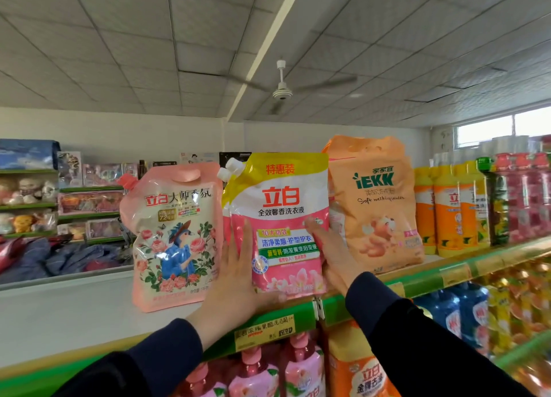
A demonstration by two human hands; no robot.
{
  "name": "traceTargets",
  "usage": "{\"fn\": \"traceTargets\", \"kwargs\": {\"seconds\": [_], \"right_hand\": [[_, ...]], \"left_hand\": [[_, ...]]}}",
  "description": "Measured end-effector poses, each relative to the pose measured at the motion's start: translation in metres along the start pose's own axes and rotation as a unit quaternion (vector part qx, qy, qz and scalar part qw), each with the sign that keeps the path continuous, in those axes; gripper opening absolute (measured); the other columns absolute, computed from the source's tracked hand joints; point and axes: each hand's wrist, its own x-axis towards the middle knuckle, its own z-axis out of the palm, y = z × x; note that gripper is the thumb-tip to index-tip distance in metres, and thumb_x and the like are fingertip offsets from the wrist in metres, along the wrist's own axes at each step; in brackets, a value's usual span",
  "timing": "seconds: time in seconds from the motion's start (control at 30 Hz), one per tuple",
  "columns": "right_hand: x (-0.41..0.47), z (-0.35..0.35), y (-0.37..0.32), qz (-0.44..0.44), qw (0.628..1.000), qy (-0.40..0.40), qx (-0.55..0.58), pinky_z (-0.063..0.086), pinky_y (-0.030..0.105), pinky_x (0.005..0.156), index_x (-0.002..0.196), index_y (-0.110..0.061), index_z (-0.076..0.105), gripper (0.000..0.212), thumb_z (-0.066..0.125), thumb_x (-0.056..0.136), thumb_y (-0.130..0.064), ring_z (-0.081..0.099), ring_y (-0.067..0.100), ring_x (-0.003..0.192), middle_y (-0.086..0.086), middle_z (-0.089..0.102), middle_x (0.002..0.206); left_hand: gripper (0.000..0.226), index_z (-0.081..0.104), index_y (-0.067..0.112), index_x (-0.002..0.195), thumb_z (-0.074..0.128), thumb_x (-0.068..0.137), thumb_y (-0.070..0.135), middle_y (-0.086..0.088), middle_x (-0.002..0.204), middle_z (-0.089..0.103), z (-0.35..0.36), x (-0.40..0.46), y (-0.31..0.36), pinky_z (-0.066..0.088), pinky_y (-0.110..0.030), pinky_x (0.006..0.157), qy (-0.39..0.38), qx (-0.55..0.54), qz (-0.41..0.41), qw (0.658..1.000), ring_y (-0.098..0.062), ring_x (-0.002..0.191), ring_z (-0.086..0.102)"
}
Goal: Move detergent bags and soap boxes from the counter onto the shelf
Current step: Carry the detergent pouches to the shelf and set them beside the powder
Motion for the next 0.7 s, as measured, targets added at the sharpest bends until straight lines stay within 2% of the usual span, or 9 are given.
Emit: {"fn": "traceTargets", "kwargs": {"seconds": [0.07, 0.13, 0.17, 0.3, 0.4, 0.5, 0.57, 0.63, 0.7], "right_hand": [[0.002, -0.002, -0.006, 0.003, 1.000, -0.004, -0.004, 0.054, 0.059, 0.096, 0.115, -0.023, 0.073, 0.038, 0.078, 0.085, -0.046, 0.074, 0.040, 0.102, 0.016, 0.077, 0.112], [0.007, 0.002, -0.014, -0.004, 1.000, 0.016, -0.005, 0.053, 0.063, 0.097, 0.119, -0.021, 0.071, 0.043, 0.073, 0.088, -0.050, 0.074, 0.041, 0.102, 0.017, 0.077, 0.111], [0.009, 0.005, -0.018, -0.002, 1.000, 0.027, -0.001, 0.052, 0.064, 0.098, 0.122, -0.018, 0.069, 0.048, 0.070, 0.089, -0.053, 0.073, 0.042, 0.103, 0.017, 0.077, 0.112], [0.014, 0.017, -0.027, -0.003, 0.998, 0.056, -0.018, 0.055, 0.061, 0.095, 0.122, -0.016, 0.069, 0.051, 0.059, 0.095, -0.058, 0.075, 0.040, 0.098, 0.015, 0.079, 0.105], [0.016, 0.025, -0.026, -0.025, 0.997, 0.073, -0.027, 0.059, 0.054, 0.089, 0.119, -0.015, 0.070, 0.044, 0.059, 0.098, -0.051, 0.076, 0.037, 0.092, 0.014, 0.080, 0.101], [0.015, 0.024, -0.025, -0.038, 0.996, 0.075, -0.041, 0.063, 0.045, 0.077, 0.115, -0.016, 0.071, 0.036, 0.060, 0.099, -0.046, 0.077, 0.034, 0.087, 0.012, 0.080, 0.097], [0.011, 0.019, -0.023, -0.066, 0.991, 0.092, -0.065, 0.063, 0.045, 0.076, 0.117, -0.012, 0.066, 0.036, 0.059, 0.100, -0.044, 0.077, 0.034, 0.088, 0.015, 0.079, 0.101], [0.003, 0.014, -0.016, -0.089, 0.986, 0.098, -0.106, 0.062, 0.052, 0.082, 0.129, -0.016, 0.054, 0.039, 0.058, 0.101, -0.043, 0.075, 0.035, 0.096, 0.017, 0.072, 0.118], [-0.007, 0.008, -0.005, -0.074, 0.989, 0.066, -0.114, 0.064, 0.047, 0.078, 0.144, -0.030, 0.039, 0.050, 0.057, 0.100, -0.047, 0.075, 0.030, 0.101, 0.009, 0.065, 0.130]], "left_hand": [[0.136, -0.038, 0.056, 0.143, 0.069, 0.064, 0.084, 0.022, 0.153, -0.047, -0.006, -0.001, 0.003, 0.005, -0.056, 0.124, 0.035, -0.025, 0.003, 0.999, -0.018, 0.152, -0.026], [0.124, -0.028, 0.056, 0.148, 0.062, 0.069, 0.084, 0.015, 0.165, -0.030, -0.016, 0.009, 0.010, 0.016, -0.058, 0.124, 0.089, -0.031, 0.012, 0.995, -0.020, 0.157, -0.009], [0.119, -0.025, 0.056, 0.150, 0.061, 0.072, 0.082, 0.014, 0.168, -0.023, -0.022, 0.017, 0.013, 0.017, -0.058, 0.124, 0.109, -0.033, 0.023, 0.993, -0.020, 0.158, -0.005], [0.107, -0.014, 0.055, 0.155, 0.062, 0.082, 0.074, 0.006, 0.172, -0.007, -0.042, 0.057, 0.017, 0.009, -0.055, 0.124, 0.143, -0.055, 0.016, 0.988, -0.019, 0.158, -0.006], [0.103, -0.012, 0.046, 0.159, 0.056, 0.086, 0.072, 0.002, 0.172, -0.001, -0.045, 0.072, 0.014, 0.014, -0.058, 0.124, 0.145, -0.023, -0.013, 0.989, -0.023, 0.158, 0.000], [0.101, -0.012, 0.049, 0.158, 0.062, 0.090, 0.062, 0.012, 0.171, -0.007, -0.043, 0.068, 0.013, 0.011, -0.056, 0.125, 0.141, -0.057, -0.006, 0.988, -0.015, 0.157, -0.006], [0.109, -0.016, 0.054, 0.155, 0.069, 0.086, 0.060, 0.023, 0.166, -0.021, -0.037, 0.051, 0.011, 0.010, -0.055, 0.126, 0.120, -0.090, 0.017, 0.989, -0.011, 0.156, -0.013], [0.128, -0.023, 0.059, 0.150, 0.079, 0.073, 0.063, 0.027, 0.159, -0.036, -0.024, 0.023, 0.007, 0.016, -0.059, 0.123, 0.078, -0.110, 0.011, 0.991, -0.015, 0.156, -0.013], [0.143, -0.034, 0.059, 0.143, 0.079, 0.057, 0.078, 0.023, 0.156, -0.043, -0.010, -0.002, 0.001, 0.019, -0.060, 0.122, 0.024, -0.079, -0.025, 0.996, -0.022, 0.157, -0.009]]}}
